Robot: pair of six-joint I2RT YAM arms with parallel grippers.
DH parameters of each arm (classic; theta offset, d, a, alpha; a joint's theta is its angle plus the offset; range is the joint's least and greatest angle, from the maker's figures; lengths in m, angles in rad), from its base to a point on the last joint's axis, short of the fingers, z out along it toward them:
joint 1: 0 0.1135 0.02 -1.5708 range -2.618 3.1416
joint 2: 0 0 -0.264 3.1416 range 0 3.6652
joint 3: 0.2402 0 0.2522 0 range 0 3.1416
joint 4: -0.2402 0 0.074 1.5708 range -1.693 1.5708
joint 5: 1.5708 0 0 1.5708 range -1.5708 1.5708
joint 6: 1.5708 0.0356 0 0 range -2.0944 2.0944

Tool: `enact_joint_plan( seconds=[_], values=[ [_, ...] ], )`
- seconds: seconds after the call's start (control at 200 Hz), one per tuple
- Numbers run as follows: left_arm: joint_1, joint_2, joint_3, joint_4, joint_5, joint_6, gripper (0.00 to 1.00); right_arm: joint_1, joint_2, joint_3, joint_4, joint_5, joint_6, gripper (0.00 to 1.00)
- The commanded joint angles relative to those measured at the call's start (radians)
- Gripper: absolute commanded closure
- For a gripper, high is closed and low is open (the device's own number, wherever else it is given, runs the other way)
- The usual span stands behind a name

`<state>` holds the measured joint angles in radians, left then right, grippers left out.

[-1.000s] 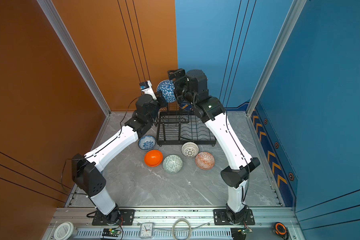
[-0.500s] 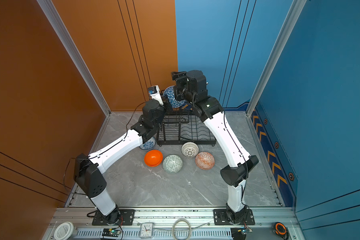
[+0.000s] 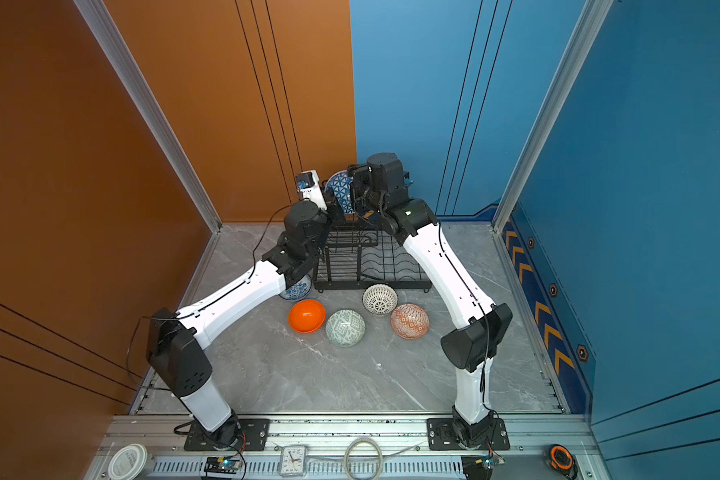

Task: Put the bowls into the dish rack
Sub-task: 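Grasp the bowl rim with the right gripper beside the left gripper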

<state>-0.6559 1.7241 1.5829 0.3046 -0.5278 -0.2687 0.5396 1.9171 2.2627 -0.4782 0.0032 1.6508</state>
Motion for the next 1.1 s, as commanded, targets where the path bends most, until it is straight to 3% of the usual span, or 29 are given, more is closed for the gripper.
enact_joint_plan(
  seconds=[0.0, 0.16, 0.435, 0.521, 0.626, 0.716, 0.951, 1.096],
  values=[
    [-0.005, -0.037, 0.008, 0.090, -0.015, 0.022, 1.00, -0.018, 0.008, 0.002, 0.042, -0.007, 0.020, 0.45],
    [-0.007, -0.034, 0.003, 0.106, -0.015, 0.038, 1.00, -0.029, 0.023, 0.010, 0.048, -0.015, 0.024, 0.58],
    [-0.020, -0.028, -0.017, 0.111, -0.018, 0.066, 1.00, -0.017, 0.051, 0.036, 0.049, -0.030, 0.035, 0.67],
    [-0.026, -0.024, -0.014, 0.111, -0.014, 0.072, 1.00, -0.014, 0.055, 0.035, 0.048, -0.030, 0.035, 0.80],
    [-0.030, -0.016, -0.004, 0.112, -0.007, 0.088, 1.00, -0.013, 0.055, 0.034, 0.048, -0.034, 0.038, 0.87],
    [-0.033, -0.015, -0.004, 0.111, -0.016, 0.098, 1.00, -0.013, 0.054, 0.035, 0.052, -0.035, 0.038, 1.00],
    [-0.036, -0.025, -0.006, 0.108, -0.026, 0.115, 1.00, -0.021, 0.055, 0.032, 0.071, -0.062, 0.048, 1.00],
    [-0.035, -0.032, -0.004, 0.105, -0.034, 0.112, 0.81, -0.026, 0.052, 0.032, 0.083, -0.065, 0.030, 1.00]
  ],
)
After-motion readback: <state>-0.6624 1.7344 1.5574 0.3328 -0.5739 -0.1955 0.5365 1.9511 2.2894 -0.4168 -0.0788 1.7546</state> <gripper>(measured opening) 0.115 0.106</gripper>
